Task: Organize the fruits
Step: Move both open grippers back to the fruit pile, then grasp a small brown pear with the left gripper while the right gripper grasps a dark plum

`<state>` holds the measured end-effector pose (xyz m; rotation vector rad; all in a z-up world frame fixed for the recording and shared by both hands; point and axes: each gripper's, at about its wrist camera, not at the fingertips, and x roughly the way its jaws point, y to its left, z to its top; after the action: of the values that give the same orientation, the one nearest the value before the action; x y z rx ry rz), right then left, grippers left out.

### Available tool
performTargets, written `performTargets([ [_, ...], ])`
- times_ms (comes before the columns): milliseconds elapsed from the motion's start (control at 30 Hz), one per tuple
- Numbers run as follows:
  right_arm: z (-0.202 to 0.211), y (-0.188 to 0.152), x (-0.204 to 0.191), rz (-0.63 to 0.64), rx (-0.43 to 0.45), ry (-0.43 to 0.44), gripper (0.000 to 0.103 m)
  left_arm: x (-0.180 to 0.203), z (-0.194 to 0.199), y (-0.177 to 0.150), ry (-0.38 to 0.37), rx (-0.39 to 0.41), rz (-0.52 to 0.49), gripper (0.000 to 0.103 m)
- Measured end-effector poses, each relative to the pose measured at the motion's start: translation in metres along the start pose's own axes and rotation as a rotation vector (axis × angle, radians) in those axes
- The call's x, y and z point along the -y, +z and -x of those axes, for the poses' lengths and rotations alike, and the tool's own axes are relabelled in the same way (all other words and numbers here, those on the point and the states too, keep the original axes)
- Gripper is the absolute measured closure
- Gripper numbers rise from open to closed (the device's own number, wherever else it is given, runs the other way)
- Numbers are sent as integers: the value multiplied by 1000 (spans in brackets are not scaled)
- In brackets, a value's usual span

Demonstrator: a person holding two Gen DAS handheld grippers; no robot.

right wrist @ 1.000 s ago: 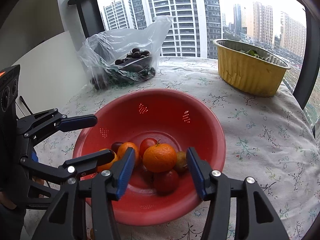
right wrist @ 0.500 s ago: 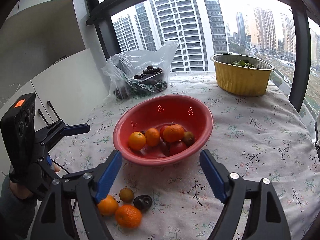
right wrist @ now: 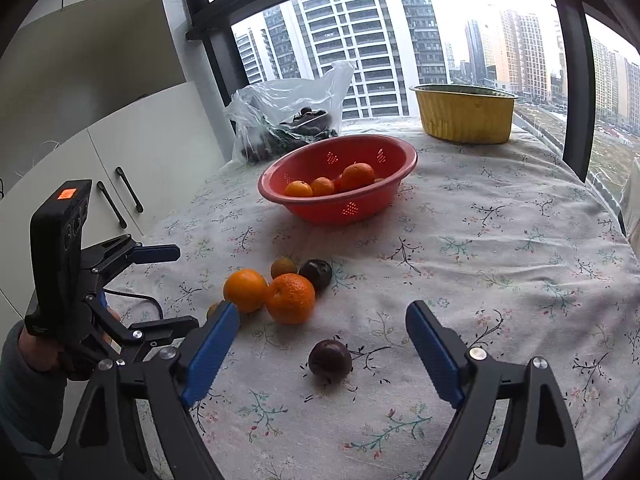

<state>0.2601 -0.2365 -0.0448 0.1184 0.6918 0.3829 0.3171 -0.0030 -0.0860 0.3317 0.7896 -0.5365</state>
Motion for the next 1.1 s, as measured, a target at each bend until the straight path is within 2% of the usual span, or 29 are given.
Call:
performTargets([
  [167,-4,-17,-8,12,-32,-27,25,14,-6,-6,-21,-11,-2,0],
  [367,-4,-27,-7,2,-55,-39,34,11,-20,6,-15,-30,16,1],
  [433,-4,-28,-5,-9,-59,-42,36,11,-24,7,-22,-39,16,12],
  [500,-5,-28,-4,-18,-59,-44,37,12,-27,7,-34,-53,16,33],
  [567,-5,-28,-4,-20,-62,-48,39,12,-30,7,-42,-62,13,43],
  [667,-5,-28,-3,-21,-65,-49,39,13,-32,7,-54,-65,12,44],
  [700,-6,-28,-3,-22,-68,-49,40,14,-32,7,-60,-66,10,50],
  [767,-7,-27,-3,-25,-77,-52,41,14,-33,8,-72,-66,12,54],
  [867,-9,-26,-4,-24,-82,-53,43,15,-36,9,-76,-73,10,54],
  [1000,-11,-26,-5,-18,-88,-55,43,16,-36,9,-82,-74,8,70],
  [1100,-12,-25,-5,-20,-94,-57,44,18,-37,9,-87,-78,4,71],
])
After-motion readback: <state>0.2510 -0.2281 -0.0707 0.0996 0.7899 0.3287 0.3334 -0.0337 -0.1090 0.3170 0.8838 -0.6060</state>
